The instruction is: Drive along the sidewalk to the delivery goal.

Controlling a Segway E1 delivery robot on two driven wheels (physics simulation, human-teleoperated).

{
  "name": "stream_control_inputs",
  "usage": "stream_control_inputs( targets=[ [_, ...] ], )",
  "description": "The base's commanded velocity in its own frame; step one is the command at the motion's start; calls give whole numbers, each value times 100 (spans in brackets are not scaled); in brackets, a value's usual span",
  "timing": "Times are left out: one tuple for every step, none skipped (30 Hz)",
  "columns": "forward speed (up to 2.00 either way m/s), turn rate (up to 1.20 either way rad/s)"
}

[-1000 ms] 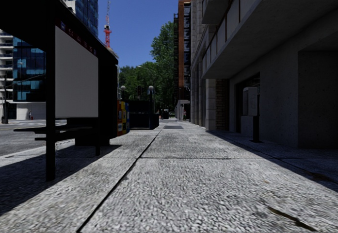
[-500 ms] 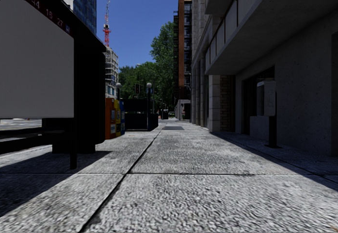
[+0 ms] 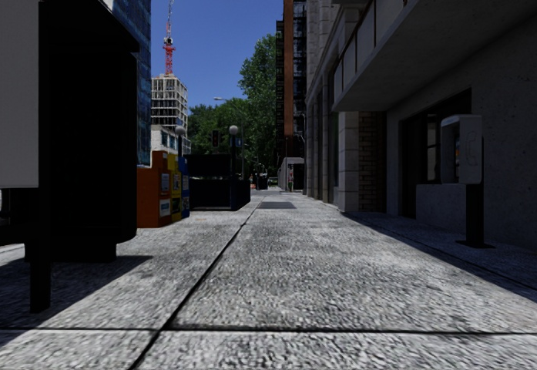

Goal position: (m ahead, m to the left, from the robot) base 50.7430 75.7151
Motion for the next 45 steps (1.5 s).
stream_control_inputs(
  targets=[
    [191, 0],
    [191, 0],
    [191, 0],
    [191, 0],
    [191, 0],
    [191, 0],
    [191, 0],
    [191, 0],
    [191, 0],
    [191, 0],
    [191, 0],
    [191, 0],
    [191, 0],
    [191, 0],
    [191, 0],
    [191, 0],
    [191, 0],
    [191, 0],
    [191, 0],
    [191, 0],
    [191, 0],
    [191, 0],
    [191, 0],
    [191, 0],
    [191, 0],
    [191, 0],
    [191, 0],
    [191, 0],
    [191, 0],
    [191, 0],
    [191, 0],
    [191, 0],
    [191, 0],
    [191, 0],
    [191, 0],
    [191, 0],
    [191, 0],
    [191, 0],
    [191, 0],
    [191, 0],
    [191, 0],
    [191, 0],
    [191, 0],
    [191, 0],
    [191, 0]
  ],
)
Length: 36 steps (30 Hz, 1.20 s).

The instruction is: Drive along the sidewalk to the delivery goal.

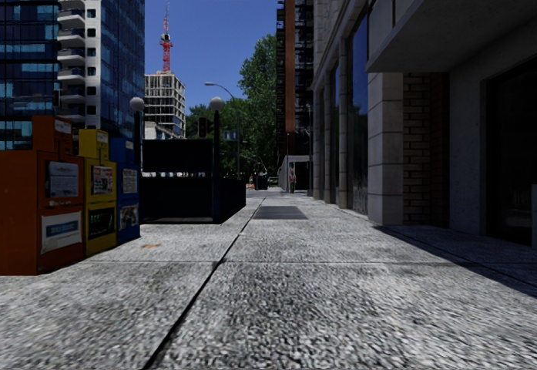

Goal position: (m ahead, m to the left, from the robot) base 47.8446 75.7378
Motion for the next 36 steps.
stream_control_inputs(
  targets=[
    [191, 0],
    [191, 0],
    [191, 0],
    [191, 0],
    [191, 0],
    [191, 0],
    [191, 0],
    [191, 0],
    [191, 0],
    [191, 0],
    [191, 0],
    [191, 0],
    [191, 0],
    [191, 0],
    [191, 0],
    [191, 0],
    [191, 0],
    [191, 0],
    [191, 0],
    [191, 0],
    [191, 0],
    [191, 0],
    [191, 0],
    [191, 0],
    [191, 0],
    [191, 0],
    [191, 0],
    [191, 0],
    [191, 0],
    [191, 0],
    [191, 0],
    [191, 0],
    [191, 0],
    [191, 0],
    [191, 0],
    [191, 0]
  ],
)
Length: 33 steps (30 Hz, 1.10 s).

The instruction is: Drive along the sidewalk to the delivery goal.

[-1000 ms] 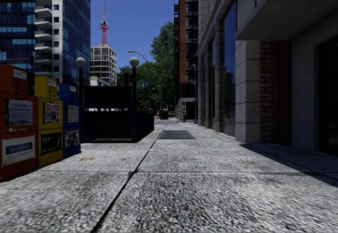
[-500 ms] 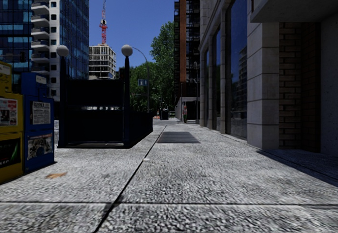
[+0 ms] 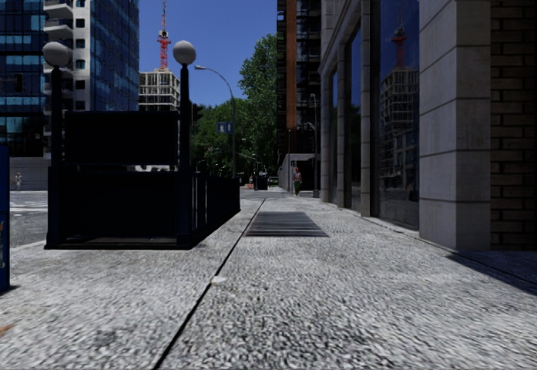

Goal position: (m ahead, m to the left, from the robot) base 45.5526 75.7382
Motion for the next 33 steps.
stream_control_inputs(
  targets=[
    [191, 0],
    [191, 0],
    [191, 0],
    [191, 0],
    [191, 0],
    [191, 0],
    [191, 0],
    [191, 0],
    [191, 0],
    [191, 0],
    [191, 0],
    [191, 0],
    [191, 0],
    [191, 0],
    [191, 0],
    [191, 0],
    [191, 0],
    [191, 0],
    [191, 0],
    [191, 0],
    [191, 0],
    [191, 0],
    [191, 0],
    [191, 0],
    [191, 0],
    [191, 0],
    [191, 0],
    [191, 0],
    [191, 0],
    [191, 0],
    [191, 0],
    [191, 0],
    [191, 0]
  ],
)
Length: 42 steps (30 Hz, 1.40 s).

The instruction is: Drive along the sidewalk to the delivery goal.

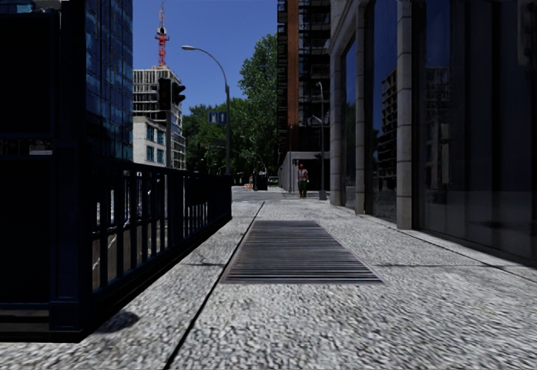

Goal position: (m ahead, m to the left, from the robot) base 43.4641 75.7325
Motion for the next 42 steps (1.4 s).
stream_control_inputs(
  targets=[
    [191, 0],
    [191, 0],
    [191, 0],
    [191, 0],
    [191, 0],
    [191, 0],
    [191, 0],
    [191, 0],
    [191, 0],
    [191, 0],
    [191, 0],
    [191, 0],
    [191, 0],
    [191, 0],
    [191, 0],
    [191, 0],
    [191, 0],
    [191, 0],
    [191, 0],
    [191, 0],
    [191, 0],
    [191, 0],
    [191, 0],
    [191, 0],
    [191, 0],
    [191, 0],
    [191, 0],
    [191, 0],
    [191, 0],
    [191, 0],
    [191, 0],
    [191, 0],
    [191, 0],
    [191, 0],
    [191, 0],
    [191, 0],
    [191, 0],
    [191, 0],
    [191, 0],
    [191, 0],
    [191, 0],
    [191, 0]
  ],
)
